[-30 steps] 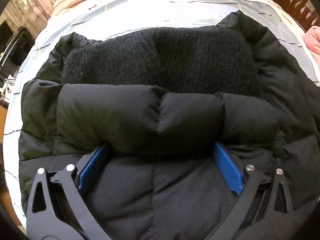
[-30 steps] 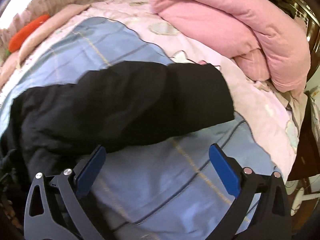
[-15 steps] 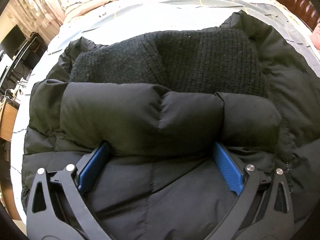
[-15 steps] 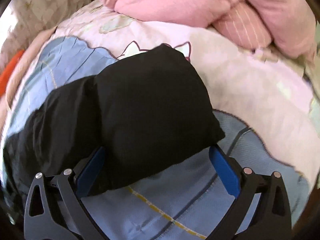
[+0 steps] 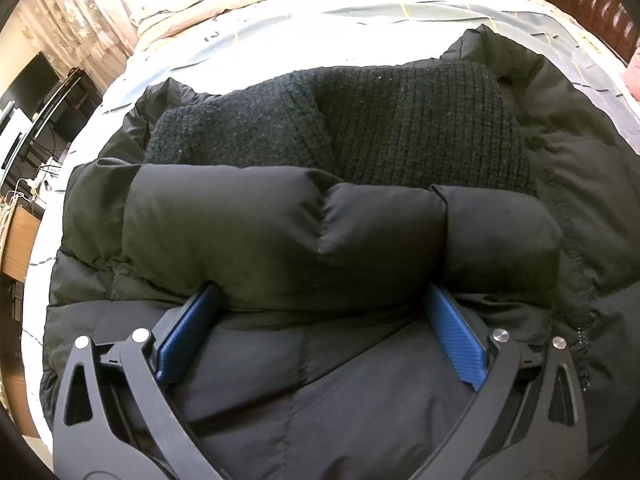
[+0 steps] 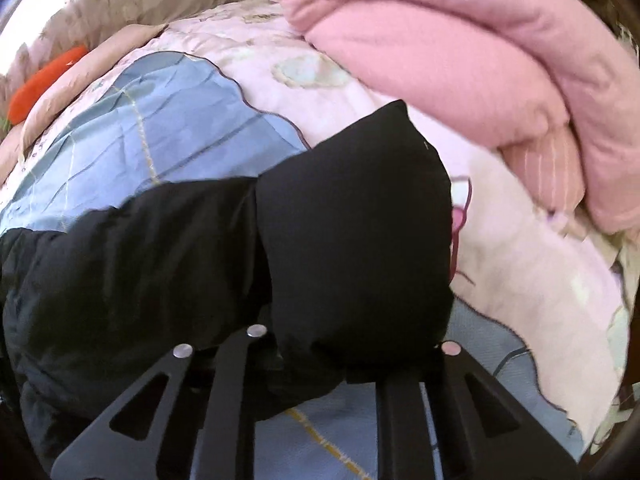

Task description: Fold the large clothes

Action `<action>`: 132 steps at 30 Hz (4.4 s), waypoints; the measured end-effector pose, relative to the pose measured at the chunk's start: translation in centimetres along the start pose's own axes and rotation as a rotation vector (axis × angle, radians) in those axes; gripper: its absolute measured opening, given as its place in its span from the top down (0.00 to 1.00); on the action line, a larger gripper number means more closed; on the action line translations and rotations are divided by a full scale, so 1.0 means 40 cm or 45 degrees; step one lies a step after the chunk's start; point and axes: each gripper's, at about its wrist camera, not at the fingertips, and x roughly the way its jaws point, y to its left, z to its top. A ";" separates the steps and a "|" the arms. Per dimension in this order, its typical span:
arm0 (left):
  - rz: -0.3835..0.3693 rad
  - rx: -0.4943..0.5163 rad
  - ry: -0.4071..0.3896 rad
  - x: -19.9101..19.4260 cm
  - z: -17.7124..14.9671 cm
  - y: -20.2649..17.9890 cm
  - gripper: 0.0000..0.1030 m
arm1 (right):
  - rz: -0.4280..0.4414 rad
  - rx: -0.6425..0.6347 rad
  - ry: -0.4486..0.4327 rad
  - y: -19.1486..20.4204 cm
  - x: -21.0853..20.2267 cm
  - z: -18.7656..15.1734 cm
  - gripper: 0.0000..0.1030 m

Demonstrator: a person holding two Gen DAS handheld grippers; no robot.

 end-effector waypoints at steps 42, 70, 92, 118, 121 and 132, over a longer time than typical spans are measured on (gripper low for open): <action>-0.055 -0.321 0.030 -0.191 -0.049 0.487 0.02 | 0.678 -1.195 -0.182 1.117 -0.721 -0.352 0.14; -0.513 -0.259 0.082 0.036 0.045 0.290 0.02 | 0.307 -0.735 0.162 0.839 -0.163 -0.289 0.08; -0.505 0.010 -0.273 -0.213 0.193 0.193 0.02 | 0.310 -0.586 0.106 0.798 -0.197 -0.134 0.02; -0.361 0.175 -0.098 -0.011 0.169 0.072 0.02 | 0.329 -0.627 0.171 0.819 -0.081 -0.192 0.01; -0.383 0.137 -0.112 0.026 0.159 0.076 0.02 | 0.340 -0.561 0.193 0.807 -0.044 -0.202 0.01; -0.365 0.151 -0.101 0.035 0.178 0.070 0.02 | 0.251 -0.543 0.195 0.817 -0.062 -0.190 0.02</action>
